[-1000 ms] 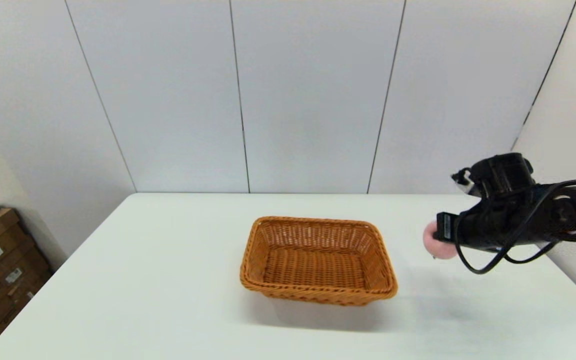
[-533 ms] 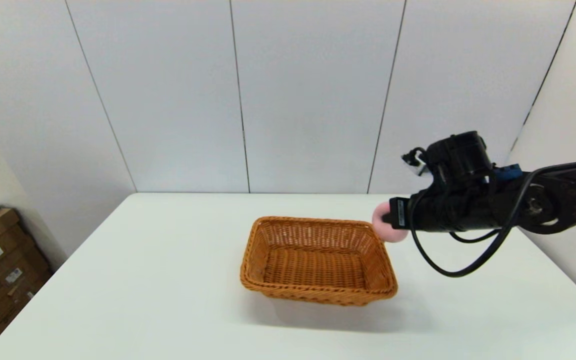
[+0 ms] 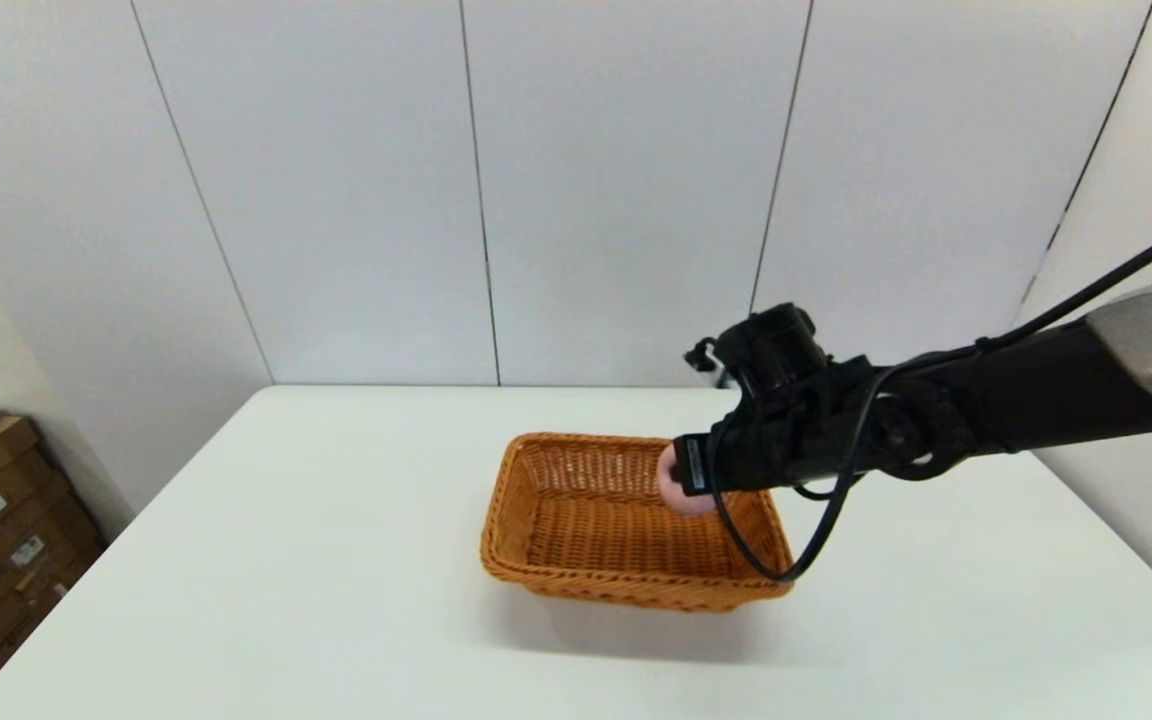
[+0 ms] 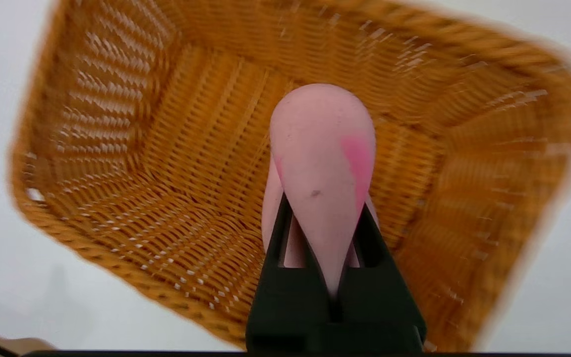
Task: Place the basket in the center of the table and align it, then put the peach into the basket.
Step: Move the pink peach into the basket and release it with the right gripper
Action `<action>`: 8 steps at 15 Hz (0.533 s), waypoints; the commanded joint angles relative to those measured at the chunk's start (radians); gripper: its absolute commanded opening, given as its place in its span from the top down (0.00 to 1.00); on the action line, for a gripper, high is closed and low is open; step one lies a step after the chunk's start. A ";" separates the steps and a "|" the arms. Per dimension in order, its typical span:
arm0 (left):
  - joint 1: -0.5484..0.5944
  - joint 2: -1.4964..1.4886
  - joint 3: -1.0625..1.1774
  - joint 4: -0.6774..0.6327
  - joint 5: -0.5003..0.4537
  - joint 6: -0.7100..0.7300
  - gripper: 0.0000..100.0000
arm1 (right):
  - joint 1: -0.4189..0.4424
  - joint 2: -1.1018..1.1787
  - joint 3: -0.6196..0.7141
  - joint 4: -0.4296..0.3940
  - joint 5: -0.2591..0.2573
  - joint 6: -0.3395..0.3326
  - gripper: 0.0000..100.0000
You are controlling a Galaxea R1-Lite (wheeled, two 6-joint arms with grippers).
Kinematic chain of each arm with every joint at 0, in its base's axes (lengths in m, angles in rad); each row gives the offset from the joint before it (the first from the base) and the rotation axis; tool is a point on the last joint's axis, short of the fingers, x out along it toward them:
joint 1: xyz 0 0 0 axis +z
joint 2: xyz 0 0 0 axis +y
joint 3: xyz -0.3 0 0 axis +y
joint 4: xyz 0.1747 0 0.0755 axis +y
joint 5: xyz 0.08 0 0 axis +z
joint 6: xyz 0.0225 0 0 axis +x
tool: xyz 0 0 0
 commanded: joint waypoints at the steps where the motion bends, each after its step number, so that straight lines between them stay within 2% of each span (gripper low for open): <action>1: 0.000 0.001 0.000 0.001 0.002 0.001 0.00 | 0.021 0.058 -0.020 0.004 -0.007 0.010 0.00; 8: 0.000 0.001 0.000 0.002 0.002 0.001 0.00 | -0.008 -0.024 -0.027 0.007 -0.007 0.011 0.00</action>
